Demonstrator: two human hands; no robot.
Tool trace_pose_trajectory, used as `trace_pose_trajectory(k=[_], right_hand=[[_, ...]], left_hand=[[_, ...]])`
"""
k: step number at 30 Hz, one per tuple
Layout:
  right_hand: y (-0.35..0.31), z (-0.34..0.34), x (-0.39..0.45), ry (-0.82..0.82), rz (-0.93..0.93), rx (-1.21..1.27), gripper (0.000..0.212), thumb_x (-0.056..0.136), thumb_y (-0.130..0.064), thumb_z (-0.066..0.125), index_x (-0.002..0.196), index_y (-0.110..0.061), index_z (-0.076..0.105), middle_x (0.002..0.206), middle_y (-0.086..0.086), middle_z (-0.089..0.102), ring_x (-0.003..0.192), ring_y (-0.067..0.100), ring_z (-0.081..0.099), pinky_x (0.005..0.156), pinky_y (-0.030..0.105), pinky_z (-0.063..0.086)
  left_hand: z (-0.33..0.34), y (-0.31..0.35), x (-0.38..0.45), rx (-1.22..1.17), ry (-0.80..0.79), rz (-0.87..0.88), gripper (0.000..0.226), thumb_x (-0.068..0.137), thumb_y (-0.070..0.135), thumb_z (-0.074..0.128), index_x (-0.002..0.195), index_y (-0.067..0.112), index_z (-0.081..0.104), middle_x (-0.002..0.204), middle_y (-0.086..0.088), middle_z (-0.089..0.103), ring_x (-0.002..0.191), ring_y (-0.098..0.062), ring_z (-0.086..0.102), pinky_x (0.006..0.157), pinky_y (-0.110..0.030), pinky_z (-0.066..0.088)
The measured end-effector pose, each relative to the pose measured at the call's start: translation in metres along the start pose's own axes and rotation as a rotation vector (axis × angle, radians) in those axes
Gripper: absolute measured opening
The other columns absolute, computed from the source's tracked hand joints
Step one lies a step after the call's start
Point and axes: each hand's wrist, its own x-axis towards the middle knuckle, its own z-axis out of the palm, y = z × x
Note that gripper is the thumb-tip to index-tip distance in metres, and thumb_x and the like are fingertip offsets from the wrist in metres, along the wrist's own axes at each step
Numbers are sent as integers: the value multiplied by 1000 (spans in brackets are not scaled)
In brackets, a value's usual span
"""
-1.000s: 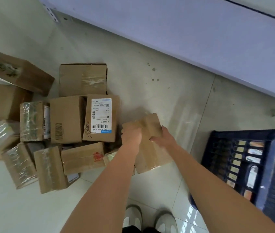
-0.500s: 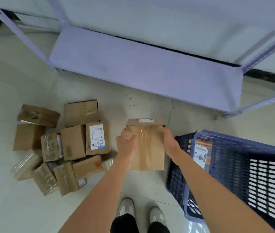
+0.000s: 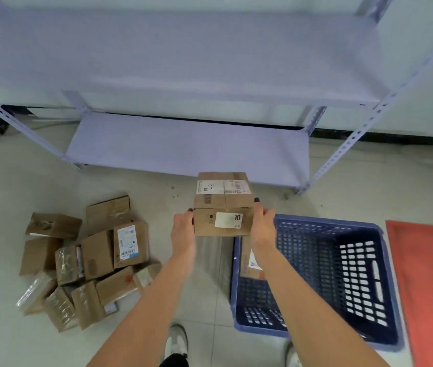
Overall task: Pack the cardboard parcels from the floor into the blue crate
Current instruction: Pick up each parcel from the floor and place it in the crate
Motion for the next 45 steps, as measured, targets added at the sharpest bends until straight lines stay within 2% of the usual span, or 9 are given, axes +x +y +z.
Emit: trace_pose_trajectory(k=[5,10,13,17,22,26,33,37,45], right_hand=[[15,-96,12,88,-37,-116,27,92,-43,46,95,-17,38,81,-3,50,68,11,47,57,28,35],[31,-182,22,-69,28,80,37,94,-21,50,130,-20,44,117,3,53,102,19,52,87,33,43],[39,-220,27,-214,18,65,59,90,-2,53,141,-23,34,124,3,53,106,15,51,80,20,45],[51,-248,40,-348,22,-101,94,77,16,59,147,-29,17,128,-1,45,109,12,45,57,10,48],[79,-251,50,-411,97,-260,107,70,17,61,146,-41,13,139,7,30,115,23,45,85,32,51],[113,-240,54,-393,141,-212,105,67,17,64,147,-34,18,142,5,30,123,24,41,98,43,47],[178,-204,81,-409,233,-205,96,72,12,66,147,-25,19,141,5,45,124,21,44,104,44,41],[213,-180,108,-379,246,-303,91,74,6,66,145,-27,20,138,5,48,123,24,48,101,39,44],[232,-142,155,-349,263,-273,93,75,3,61,145,-38,17,124,-8,51,91,8,49,66,20,44]], left_hand=[[72,-28,-43,90,-10,1,50,90,52,41,110,8,51,106,-11,61,99,-25,58,75,-32,42],[133,-47,-83,24,-92,-88,32,92,29,51,117,9,48,106,-13,64,91,-24,62,74,-37,50],[150,-60,-98,-27,-197,-55,37,92,12,51,129,16,48,121,-10,61,111,-28,59,101,-49,44],[159,-82,-104,79,-267,-1,60,87,-4,54,134,33,44,115,7,64,115,-19,57,106,-47,40],[165,-114,-96,225,-334,-8,78,86,-9,54,142,40,29,117,11,58,109,-12,57,89,-37,54],[162,-143,-82,285,-305,-133,87,75,-22,53,140,31,31,116,5,58,106,-16,54,64,-21,52],[166,-191,-46,386,-122,-142,59,84,1,55,136,24,39,133,-9,45,112,-20,47,86,-33,45],[173,-215,-11,569,-81,-113,55,81,3,55,132,22,45,133,-11,37,122,-27,39,106,-44,36],[182,-236,45,533,-87,-5,39,82,5,52,119,17,52,128,-11,38,114,-18,40,100,-33,35]])
